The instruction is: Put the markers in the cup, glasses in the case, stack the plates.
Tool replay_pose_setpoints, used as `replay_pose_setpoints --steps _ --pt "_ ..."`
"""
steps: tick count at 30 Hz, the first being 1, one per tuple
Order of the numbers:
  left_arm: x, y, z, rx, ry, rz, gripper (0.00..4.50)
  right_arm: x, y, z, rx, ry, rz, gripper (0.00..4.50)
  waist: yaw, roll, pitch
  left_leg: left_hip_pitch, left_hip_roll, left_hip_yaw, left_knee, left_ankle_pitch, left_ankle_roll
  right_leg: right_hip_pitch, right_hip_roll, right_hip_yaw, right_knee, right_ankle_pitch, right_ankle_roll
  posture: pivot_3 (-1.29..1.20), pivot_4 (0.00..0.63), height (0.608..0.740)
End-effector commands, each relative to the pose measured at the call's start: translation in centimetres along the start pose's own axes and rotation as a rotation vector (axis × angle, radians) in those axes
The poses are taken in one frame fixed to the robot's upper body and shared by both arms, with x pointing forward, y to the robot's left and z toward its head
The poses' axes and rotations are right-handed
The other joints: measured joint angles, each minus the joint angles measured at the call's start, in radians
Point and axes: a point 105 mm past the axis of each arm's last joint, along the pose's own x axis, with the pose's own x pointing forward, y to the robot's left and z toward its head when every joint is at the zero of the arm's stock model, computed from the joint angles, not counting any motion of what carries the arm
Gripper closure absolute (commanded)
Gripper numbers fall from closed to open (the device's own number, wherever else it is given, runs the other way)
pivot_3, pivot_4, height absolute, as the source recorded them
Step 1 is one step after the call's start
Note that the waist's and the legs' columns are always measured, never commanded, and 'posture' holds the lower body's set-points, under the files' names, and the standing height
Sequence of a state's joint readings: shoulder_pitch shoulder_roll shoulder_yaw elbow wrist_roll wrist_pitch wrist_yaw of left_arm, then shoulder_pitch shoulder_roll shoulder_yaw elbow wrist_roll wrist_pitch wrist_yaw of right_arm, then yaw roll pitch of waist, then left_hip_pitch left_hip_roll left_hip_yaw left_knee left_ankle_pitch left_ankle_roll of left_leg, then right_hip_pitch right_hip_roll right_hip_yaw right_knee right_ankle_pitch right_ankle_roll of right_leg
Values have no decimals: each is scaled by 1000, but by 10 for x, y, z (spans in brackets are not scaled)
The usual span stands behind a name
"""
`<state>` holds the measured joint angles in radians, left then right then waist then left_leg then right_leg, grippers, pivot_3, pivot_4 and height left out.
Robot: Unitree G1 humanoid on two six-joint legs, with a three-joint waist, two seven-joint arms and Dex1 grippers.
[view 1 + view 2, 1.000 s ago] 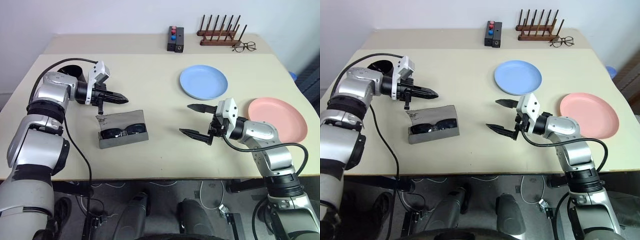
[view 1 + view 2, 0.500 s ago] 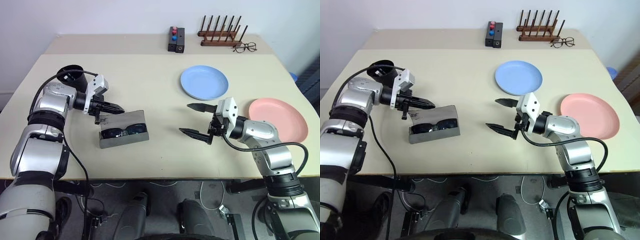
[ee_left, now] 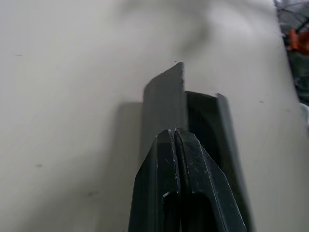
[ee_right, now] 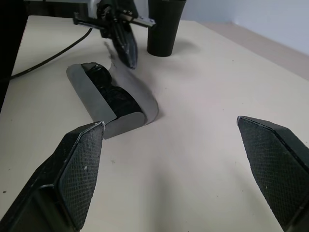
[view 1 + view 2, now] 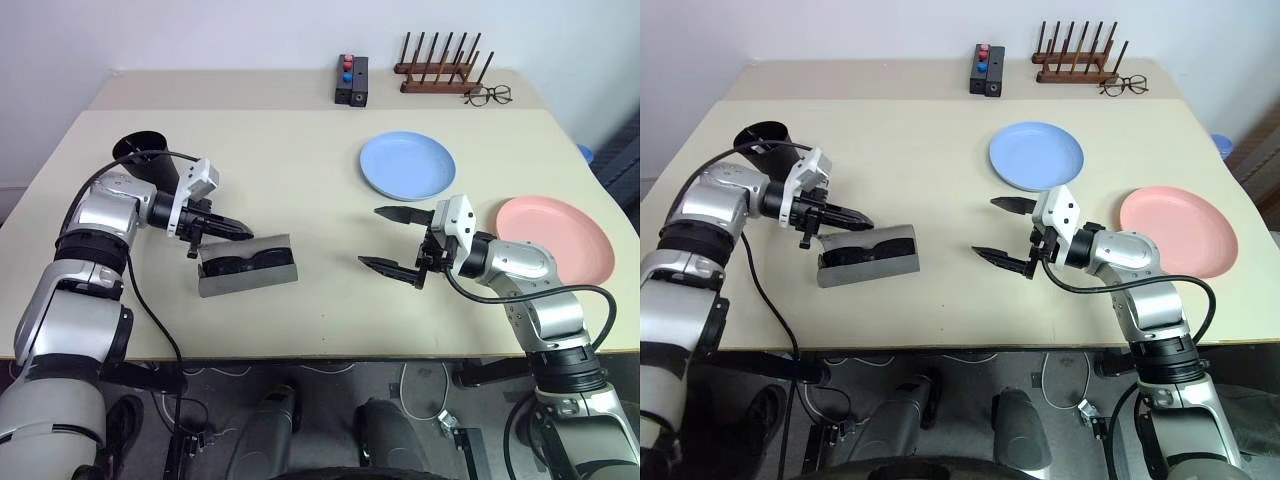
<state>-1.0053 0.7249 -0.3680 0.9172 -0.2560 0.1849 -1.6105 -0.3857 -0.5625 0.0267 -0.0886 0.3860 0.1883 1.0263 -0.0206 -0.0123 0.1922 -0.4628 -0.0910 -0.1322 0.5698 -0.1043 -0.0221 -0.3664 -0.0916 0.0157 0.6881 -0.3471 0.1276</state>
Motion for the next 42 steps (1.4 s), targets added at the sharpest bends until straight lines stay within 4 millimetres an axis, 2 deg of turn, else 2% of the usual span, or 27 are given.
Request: replay_pose_setpoints --steps 1,7,12,13,16,17,20,23,27,29,34,39,42 --pt "4 -12 -10 -30 24 -55 4476 -1 -2 9 -36 -31 -10 0 -1 0 0 0 0 0 0 0 0 0 0 0 0 0 0 0 150 740" --pt "9 -27 -20 -24 30 -114 4476 -1 -3 9 -48 -29 -16 0 0 0 0 0 0 0 -1 0 0 -3 -1 1 0 0 0 0 150 740" --pt "-1 -12 6 -4 -76 -46 4476 -2 -5 10 -52 -38 -28 0 5 0 0 0 0 0 -1 0 0 -3 -1 1 -1 0 0 0 150 740" --pt "-4 -10 16 14 -121 -37 4476 -2 -9 12 -50 -46 -47 0 5 0 0 0 0 0 -1 0 0 -3 -1 1 -1 0 0 0 150 740" --pt "-13 -7 56 88 -292 -21 3634 -8 -28 18 -24 -75 -147 0 6 -1 1 -1 0 0 -1 0 0 -4 -1 0 -1 0 0 0 150 740" --pt "-15 -7 68 124 -342 -19 3101 -10 -37 20 -13 -77 -191 0 5 -1 1 -2 0 0 -1 0 0 -4 -1 0 -1 0 0 0 150 740" --pt "-18 -14 102 190 -472 -34 1589 -23 -68 8 40 36 -350 0 4 -1 1 -2 0 0 -1 0 0 -4 -1 0 -1 0 0 0 150 740" --pt "-10 -26 112 259 -506 -67 116 -48 -81 -9 34 213 -426 0 5 -1 0 -2 0 0 -2 0 0 -3 -1 0 -1 0 0 0 150 740" --pt "1 -39 118 298 -540 -79 40 -84 -93 -14 43 368 -521 0 3 -1 0 -2 -1 3 -4 1 0 -2 -1 2 -1 0 0 0 150 740" --pt "8 -45 113 310 -517 -86 40 -105 -92 -18 43 476 -547 0 0 -1 1 -1 0 3 -5 1 -1 -3 -1 2 0 0 0 0 150 740" --pt "15 -56 107 317 -503 -108 40 -148 -96 -17 75 590 -625 0 0 -1 0 0 0 5 -6 1 -1 -2 -2 4 -1 0 0 0 150 740" --pt "18 -57 108 344 -519 -61 40 -168 -74 -35 160 713 -563 0 6 -1 0 0 0 4 -6 1 0 -1 -3 3 -2 0 0 0 150 740" --pt "21 -55 107 354 -525 -31 40 -178 -70 -46 182 765 -578 0 6 0 0 0 0 5 -6 1 0 -1 -4 3 -2 0 0 0 150 740"
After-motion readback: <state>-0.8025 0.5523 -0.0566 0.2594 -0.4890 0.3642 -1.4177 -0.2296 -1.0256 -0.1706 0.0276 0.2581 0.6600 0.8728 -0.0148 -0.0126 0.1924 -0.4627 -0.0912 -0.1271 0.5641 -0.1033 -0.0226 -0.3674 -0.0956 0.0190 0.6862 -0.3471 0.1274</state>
